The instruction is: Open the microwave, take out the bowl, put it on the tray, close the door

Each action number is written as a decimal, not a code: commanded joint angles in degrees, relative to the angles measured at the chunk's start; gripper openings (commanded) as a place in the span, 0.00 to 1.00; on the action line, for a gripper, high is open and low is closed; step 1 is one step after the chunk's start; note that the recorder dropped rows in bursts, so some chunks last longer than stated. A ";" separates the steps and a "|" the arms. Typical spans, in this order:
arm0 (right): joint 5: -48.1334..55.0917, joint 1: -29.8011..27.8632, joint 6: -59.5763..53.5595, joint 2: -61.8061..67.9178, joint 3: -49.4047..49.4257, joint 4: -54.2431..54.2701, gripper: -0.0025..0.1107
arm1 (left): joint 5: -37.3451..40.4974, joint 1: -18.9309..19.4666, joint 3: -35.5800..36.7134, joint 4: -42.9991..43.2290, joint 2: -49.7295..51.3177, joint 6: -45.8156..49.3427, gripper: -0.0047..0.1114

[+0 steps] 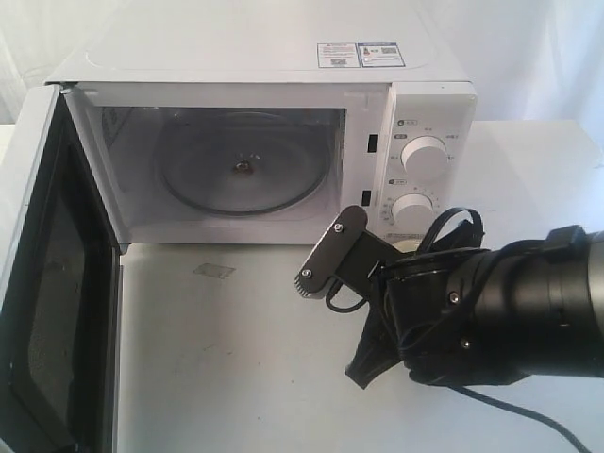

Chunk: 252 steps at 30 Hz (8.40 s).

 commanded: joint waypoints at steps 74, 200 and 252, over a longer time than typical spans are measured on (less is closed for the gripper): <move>-4.19 -4.36 -1.01 -0.62 0.32 -5.61 0.02 | 0.19 -0.45 0.21 -0.44 -0.24 -0.02 0.04; -39.87 -6.62 6.02 -38.30 9.07 1.44 0.02 | -25.12 -0.45 -12.26 -12.31 -0.06 9.54 0.04; -39.85 -6.62 6.14 -38.09 10.22 1.59 0.02 | 43.47 -0.45 -40.42 -35.85 39.02 28.94 0.04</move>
